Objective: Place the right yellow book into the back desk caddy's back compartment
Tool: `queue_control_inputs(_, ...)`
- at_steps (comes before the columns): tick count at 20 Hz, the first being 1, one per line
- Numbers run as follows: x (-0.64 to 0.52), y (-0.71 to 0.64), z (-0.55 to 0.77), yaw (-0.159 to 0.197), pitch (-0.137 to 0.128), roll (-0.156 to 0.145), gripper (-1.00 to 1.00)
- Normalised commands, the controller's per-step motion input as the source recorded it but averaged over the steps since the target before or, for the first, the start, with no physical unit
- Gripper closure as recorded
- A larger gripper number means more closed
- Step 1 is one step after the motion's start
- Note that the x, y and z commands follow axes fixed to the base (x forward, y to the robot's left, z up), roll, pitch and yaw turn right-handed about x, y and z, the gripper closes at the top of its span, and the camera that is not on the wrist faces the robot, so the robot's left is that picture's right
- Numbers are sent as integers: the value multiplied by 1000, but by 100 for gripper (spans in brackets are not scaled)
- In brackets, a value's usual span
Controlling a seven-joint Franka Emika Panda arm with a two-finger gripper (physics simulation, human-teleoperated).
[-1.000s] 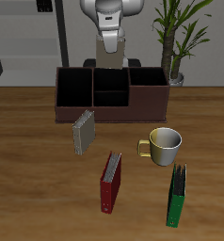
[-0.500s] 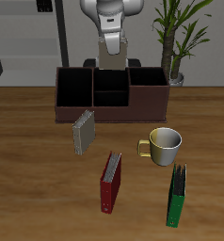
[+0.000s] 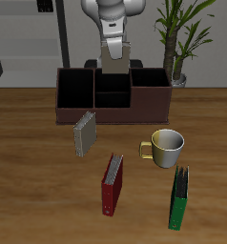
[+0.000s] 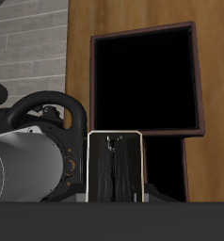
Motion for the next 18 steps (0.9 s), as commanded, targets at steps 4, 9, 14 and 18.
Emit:
queue_control_inputs(4, 9, -38, -97, -10, 13, 0, 100)
queue_control_inputs(9, 28, -20, -99, -13, 7, 1, 100)
queue_control_inputs(14, 29, 7, -34, -7, 3, 3, 100)
queue_control_inputs(18, 26, -8, -212, -17, 29, 13, 100)
